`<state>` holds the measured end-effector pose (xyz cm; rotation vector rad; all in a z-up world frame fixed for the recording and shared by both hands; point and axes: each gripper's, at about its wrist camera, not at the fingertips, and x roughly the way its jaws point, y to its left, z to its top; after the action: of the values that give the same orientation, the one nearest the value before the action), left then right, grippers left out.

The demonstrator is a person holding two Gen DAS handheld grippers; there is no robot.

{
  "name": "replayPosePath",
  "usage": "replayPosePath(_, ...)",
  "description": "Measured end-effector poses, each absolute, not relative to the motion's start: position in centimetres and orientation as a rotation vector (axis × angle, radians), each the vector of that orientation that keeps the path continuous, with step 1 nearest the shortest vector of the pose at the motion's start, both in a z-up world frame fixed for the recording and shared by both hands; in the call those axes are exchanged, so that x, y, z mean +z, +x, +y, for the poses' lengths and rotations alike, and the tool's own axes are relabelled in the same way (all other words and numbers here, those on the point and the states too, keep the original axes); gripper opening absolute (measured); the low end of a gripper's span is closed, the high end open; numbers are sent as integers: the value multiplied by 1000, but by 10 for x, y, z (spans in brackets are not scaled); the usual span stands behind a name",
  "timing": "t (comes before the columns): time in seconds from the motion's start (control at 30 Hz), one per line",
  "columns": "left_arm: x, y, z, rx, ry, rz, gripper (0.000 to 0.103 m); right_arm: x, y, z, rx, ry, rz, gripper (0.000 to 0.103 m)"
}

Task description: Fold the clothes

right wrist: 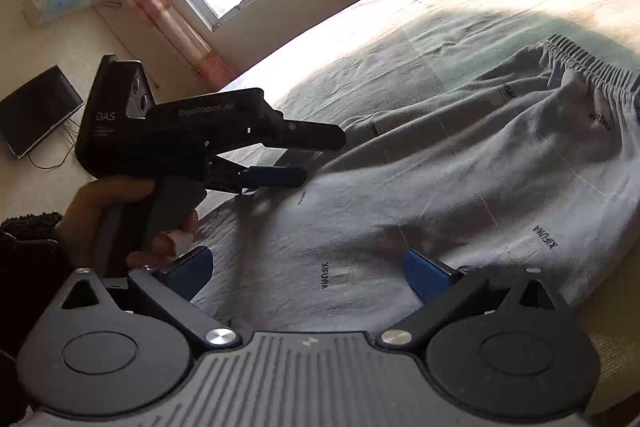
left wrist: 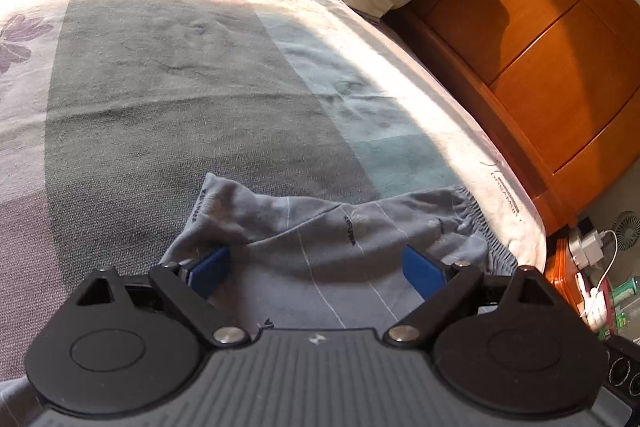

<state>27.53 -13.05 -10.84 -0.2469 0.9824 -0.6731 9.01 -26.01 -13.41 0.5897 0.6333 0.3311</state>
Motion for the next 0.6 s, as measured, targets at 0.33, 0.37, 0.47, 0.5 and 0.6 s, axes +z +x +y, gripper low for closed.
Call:
replayPosePath(0.33, -102, 296, -193, -845, -230, 1070, 94, -132, 93, -258, 340, 572, 640, 103)
replayPosePath(0.37, -108, 300, -199, -816, -200, 1068, 94, -132, 92, -260, 345, 583, 638, 103)
replayPosePath(0.47, -108, 311, -199, -751, -257, 1067, 93, -134, 92, -265, 358, 611, 630, 103)
replayPosePath(0.5, -107, 315, -199, -730, -277, 1067, 93, -134, 91, -265, 360, 610, 630, 103)
replayPosePath(0.6, -107, 308, -208, -763, -243, 1081, 93, -134, 91, -265, 365, 612, 630, 103)
